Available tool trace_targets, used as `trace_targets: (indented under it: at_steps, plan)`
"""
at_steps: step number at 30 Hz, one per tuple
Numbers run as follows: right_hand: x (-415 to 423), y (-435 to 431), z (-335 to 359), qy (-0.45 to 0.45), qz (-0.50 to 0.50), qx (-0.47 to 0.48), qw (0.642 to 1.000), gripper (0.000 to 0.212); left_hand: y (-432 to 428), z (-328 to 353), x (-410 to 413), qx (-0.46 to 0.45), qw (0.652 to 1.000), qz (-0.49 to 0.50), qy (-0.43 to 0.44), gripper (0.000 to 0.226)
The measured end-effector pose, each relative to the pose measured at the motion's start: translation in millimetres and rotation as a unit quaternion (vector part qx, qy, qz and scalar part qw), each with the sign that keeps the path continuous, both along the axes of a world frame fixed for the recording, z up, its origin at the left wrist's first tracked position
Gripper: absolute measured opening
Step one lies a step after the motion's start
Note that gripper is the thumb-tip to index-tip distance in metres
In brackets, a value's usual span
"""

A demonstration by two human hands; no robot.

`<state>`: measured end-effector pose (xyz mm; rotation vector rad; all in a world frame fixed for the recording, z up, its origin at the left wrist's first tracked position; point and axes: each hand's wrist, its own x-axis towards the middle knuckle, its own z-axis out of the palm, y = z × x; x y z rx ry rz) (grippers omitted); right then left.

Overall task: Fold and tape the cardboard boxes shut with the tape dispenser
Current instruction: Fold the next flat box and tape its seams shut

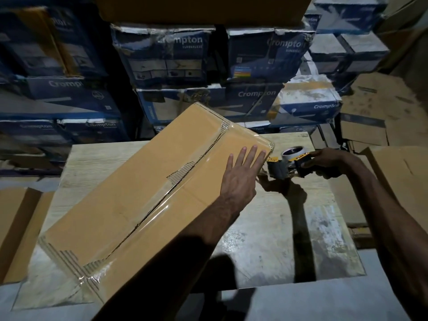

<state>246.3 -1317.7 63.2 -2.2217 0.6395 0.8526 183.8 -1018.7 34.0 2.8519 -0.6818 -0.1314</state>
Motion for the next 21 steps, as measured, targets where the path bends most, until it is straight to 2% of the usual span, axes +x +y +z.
trace_targets:
  at_steps: [5,9,13,17,21]
  plan:
    - [-33,4,-25,0.033,-0.007,0.031,0.999,0.027,0,1,-1,0.001,1.0,0.0,-0.004,0.111]
    - [-59,4,-45,0.053,-0.056,0.065,0.995,0.044,1,-1,-1,0.004,1.0,0.004,-0.01,0.111]
    - [-84,1,-63,0.069,-0.108,0.081,0.988,0.049,0,0,-1,0.006,1.0,0.002,-0.01,0.114]
    - [-98,13,-70,0.028,-0.1,0.108,0.989,0.054,0,0,-2,0.003,1.0,0.002,-0.014,0.112]
    - [-104,26,-80,-0.039,-0.06,0.046,0.996,0.048,0,1,-1,0.002,1.0,0.0,-0.011,0.113]
